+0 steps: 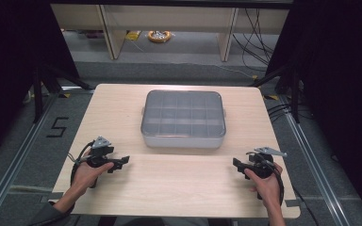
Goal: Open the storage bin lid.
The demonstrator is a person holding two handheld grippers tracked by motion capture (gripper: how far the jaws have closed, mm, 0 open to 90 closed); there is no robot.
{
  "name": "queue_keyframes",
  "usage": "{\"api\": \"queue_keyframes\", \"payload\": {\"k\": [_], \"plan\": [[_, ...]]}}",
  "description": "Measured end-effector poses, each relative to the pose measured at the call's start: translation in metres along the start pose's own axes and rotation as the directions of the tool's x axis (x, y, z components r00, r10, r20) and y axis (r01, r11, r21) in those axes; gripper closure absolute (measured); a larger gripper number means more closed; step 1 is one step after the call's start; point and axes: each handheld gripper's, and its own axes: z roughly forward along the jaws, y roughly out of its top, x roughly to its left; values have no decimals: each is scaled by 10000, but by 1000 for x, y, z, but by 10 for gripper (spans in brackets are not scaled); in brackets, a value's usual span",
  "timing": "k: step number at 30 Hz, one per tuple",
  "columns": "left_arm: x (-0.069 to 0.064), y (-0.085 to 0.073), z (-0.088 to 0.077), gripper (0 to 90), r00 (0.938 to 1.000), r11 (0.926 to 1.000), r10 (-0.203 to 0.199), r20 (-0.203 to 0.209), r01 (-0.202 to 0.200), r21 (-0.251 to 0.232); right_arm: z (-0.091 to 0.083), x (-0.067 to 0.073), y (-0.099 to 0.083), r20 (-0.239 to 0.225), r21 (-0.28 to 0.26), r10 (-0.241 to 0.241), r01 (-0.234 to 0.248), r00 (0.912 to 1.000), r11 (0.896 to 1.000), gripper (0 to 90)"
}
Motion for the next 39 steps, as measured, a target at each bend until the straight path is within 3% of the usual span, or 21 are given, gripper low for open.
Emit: {"api": "queue_keyframes", "payload": {"k": [6, 9, 11, 15, 19, 20, 21, 23, 24, 26, 27, 28, 29, 31, 32, 33, 34, 36, 37, 38, 39], "plan": [[-1, 0, 1, 159, 9998, 9998, -162, -113, 161, -102, 0, -1, 0, -45, 14, -6, 6, 10000, 10000, 251], [0, 0, 0, 159, 10000, 10000, -15, -55, 14, -80, 0, 0, 0, -68, 47, -31, 32, 10000, 10000, 251], [0, 0, -1, 158, 10000, 10000, -29, -32, 29, -62, -1, 0, 0, 182, 103, -58, 56, 9998, 9999, 251], [1, 1, 0, 159, 9999, 10000, -40, 142, 41, -76, 0, -1, 1, -67, -59, 55, -55, 10000, 10000, 251], [0, 2, 0, 174, 9982, 9979, -528, 277, 538, -369, -1, -3, 3, -301, -243, 338, -346, 9990, 9991, 251], [2, 3, -2, 178, 9990, 9994, -311, 308, 316, -136, -2, -3, 4, -509, -281, 533, -548, 9973, 9981, 251], [3, 4, -2, 194, 9982, 9986, -467, 369, 475, -215, -3, 0, 5, -589, -269, 1049, -1066, 9927, 9939, 253], [4, 7, -3, 200, 9982, 9988, -449, 395, 456, -165, -3, -1, 6, -681, -331, 1189, -1213, 9906, 9921, 253], [5, 9, -4, 205, 9974, 9967, -621, 370, 639, -495, -4, -4, 8, -1026, -427, 1335, -1384, 9857, 9895, 253], [6, 11, -4, 207, 9967, 9956, -728, 354, 747, -562, -6, -4, 10, -1112, -473, 1570, -1630, 9813, 9855, 254], [8, 12, -4, 208, 9958, 9949, -827, 394, 848, -550, -8, -5, 15, -1276, -678, 1740, -1836, 9765, 9807, 258], [10, 14, -5, 207, 9942, 9941, -931, 531, 958, -506, -7, -10, 17, -1315, -976, 1304, -1438, 9827, 9848, 260], [10, 15, -4, 208, 9914, 9911, -1160, 611, 1196, -590, -9, -6, 19, -1457, -846, 1863, -1998, 9716, 9762, 261], [13, 18, -4, 213, 9874, 9880, -1384, 761, 1430, -581, -7, -11, 23, -1450, -1100, 1343, -1509, 9803, 9824, 264], [13, 18, -4, 214, 9874, 9880, -1384, 761, 1430, -581, -9, -7, 26, -1565, -921, 1776, -1933, 9716, 9768, 265], [14, 19, -3, 214, 9858, 9875, -1417, 899, 1471, -572, -7, -8, 27, -1381, -1068, 1524, -1676, 9786, 9800, 266], [14, 20, -3, 216, 9829, 9848, -1565, 974, 1629, -608, -8, -6, 29, -1638, -955, 1800, -1972, 9699, 9757, 266], [16, 23, -4, 228, 9809, 9838, -1604, 1102, 1679, -625, -8, -7, 33, -1682, -1063, 1635, -1828, 9721, 9774, 269], [17, 24, -3, 233, 9796, 9825, -1670, 1122, 1748, -642, -10, -5, 35, -1717, -931, 1929, -2108, 9661, 9731, 270], [17, 25, -4, 233, 9767, 9801, -1802, 1163, 1884, -633, -10, -5, 35, -1717, -931, 1929, -2108, 9661, 9731, 270], [18, 27, -3, 238, 9733, 9768, -1924, 1249, 2021, -703, -6, -10, 36, -1528, -1250, 1323, -1520, 9794, 9805, 271]]}}
